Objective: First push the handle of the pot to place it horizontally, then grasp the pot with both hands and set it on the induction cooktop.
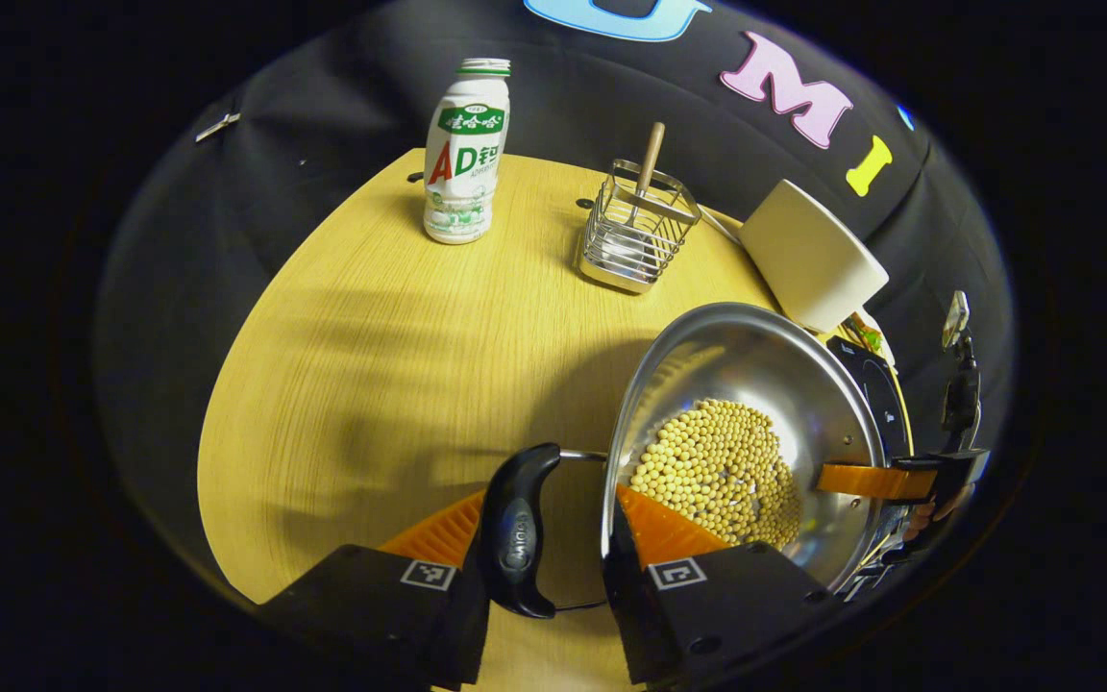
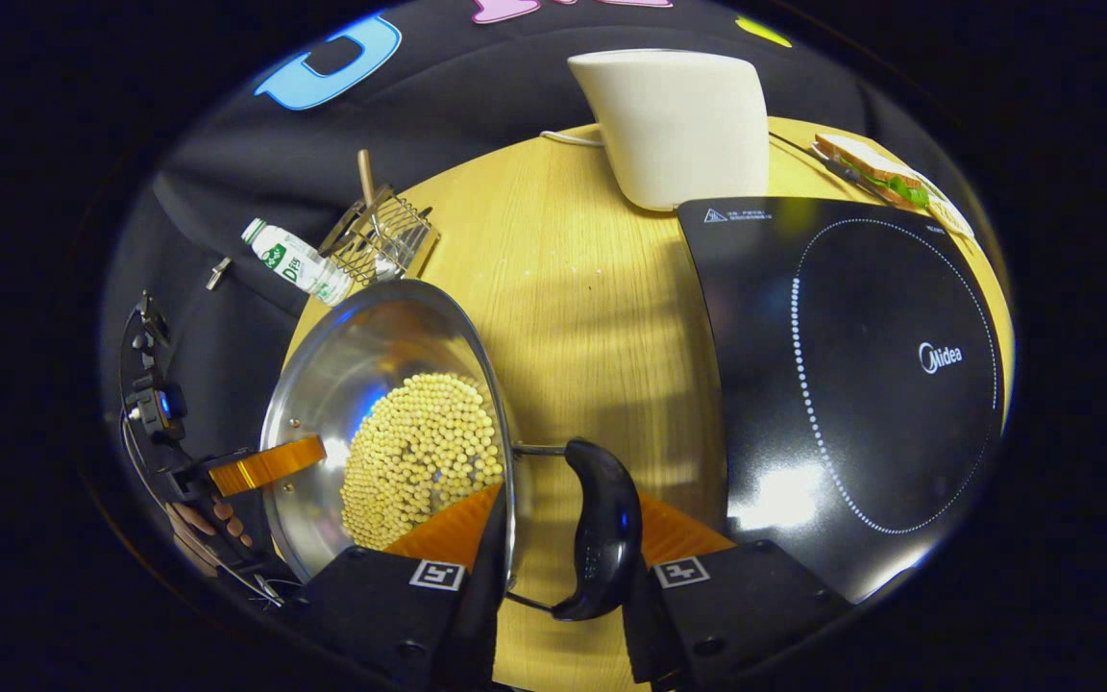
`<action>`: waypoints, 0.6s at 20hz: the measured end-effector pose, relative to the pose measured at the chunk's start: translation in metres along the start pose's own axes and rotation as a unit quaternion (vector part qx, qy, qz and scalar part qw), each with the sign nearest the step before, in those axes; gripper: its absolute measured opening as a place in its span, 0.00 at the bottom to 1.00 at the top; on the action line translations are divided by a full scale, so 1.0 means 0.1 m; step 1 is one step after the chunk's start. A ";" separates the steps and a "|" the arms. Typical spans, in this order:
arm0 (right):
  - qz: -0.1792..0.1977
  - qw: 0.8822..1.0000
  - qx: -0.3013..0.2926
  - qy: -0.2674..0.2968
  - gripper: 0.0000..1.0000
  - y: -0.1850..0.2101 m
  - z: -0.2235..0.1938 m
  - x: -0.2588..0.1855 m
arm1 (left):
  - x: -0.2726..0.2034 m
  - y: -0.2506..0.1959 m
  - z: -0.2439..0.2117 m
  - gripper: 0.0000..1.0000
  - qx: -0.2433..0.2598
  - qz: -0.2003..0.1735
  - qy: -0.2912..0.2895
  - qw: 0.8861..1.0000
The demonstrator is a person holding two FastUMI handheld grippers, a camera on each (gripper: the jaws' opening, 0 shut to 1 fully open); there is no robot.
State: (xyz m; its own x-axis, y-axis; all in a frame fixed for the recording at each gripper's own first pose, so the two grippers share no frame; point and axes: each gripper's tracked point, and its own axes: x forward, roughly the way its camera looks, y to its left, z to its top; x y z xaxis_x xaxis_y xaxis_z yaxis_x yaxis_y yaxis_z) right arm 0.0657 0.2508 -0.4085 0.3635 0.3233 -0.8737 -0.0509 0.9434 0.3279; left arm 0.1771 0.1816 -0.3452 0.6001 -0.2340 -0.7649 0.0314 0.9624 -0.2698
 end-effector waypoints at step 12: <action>0.005 0.999 0.004 -0.054 0.55 -0.40 0.37 -0.94 | -0.55 -0.93 0.30 0.58 0.040 -0.012 -0.041 0.998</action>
State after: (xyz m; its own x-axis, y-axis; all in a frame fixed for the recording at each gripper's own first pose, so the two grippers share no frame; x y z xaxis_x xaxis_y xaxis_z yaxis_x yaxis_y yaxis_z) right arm 0.0674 0.1796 -0.3262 0.4610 0.3223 -0.8268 -0.0468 0.9393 0.3400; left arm 0.1652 0.1095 -0.2606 0.6624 -0.2483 -0.7068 0.1081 0.9653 -0.2377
